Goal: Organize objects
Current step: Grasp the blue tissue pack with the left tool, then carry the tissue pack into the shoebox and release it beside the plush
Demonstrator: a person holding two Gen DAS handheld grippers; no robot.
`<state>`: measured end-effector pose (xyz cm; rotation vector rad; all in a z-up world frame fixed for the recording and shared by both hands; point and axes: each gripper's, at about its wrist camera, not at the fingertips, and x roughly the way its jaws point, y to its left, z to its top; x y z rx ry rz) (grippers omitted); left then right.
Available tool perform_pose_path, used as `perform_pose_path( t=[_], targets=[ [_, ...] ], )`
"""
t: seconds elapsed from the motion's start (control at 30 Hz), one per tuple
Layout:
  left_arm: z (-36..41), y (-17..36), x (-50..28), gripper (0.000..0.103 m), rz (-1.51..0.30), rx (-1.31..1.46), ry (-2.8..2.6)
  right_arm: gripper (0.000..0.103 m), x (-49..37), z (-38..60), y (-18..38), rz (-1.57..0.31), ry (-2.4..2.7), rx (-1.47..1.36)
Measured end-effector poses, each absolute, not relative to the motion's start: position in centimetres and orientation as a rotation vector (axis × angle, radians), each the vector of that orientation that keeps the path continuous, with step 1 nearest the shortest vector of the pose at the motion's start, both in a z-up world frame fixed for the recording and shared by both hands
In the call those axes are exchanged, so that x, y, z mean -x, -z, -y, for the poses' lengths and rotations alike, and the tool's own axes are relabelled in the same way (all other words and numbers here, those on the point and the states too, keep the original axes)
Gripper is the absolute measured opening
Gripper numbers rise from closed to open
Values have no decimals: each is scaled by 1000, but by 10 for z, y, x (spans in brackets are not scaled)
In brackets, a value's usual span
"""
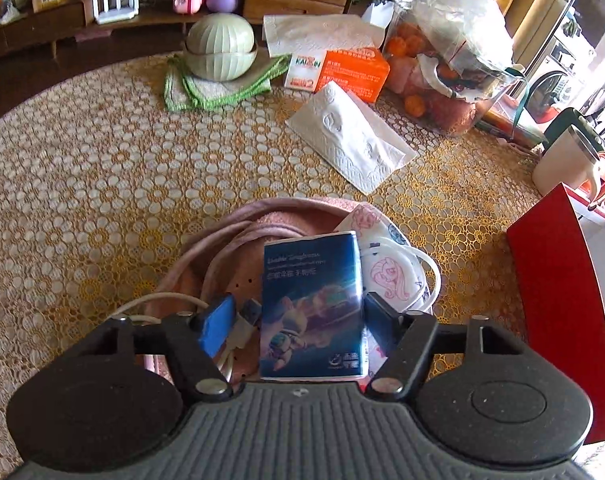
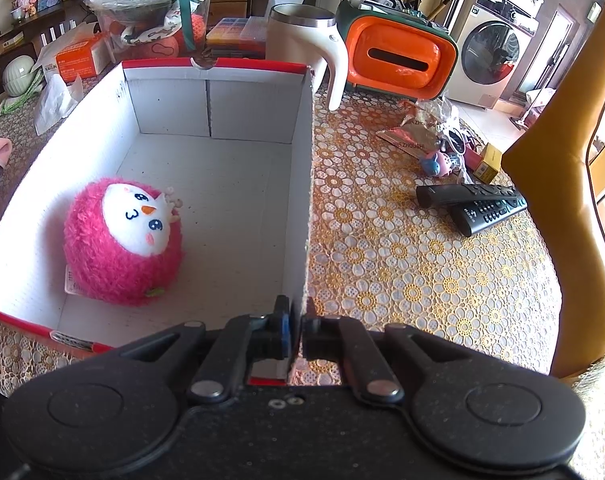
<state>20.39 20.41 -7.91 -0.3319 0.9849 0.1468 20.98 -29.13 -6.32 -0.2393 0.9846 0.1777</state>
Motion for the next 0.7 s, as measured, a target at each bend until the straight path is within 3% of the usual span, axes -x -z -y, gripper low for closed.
perform_pose_path(
  t=[0.7],
  targets=[
    [-147,-1,-191,51,-925,120,-11,5,-209,292,63,-979,-179,244]
  ],
)
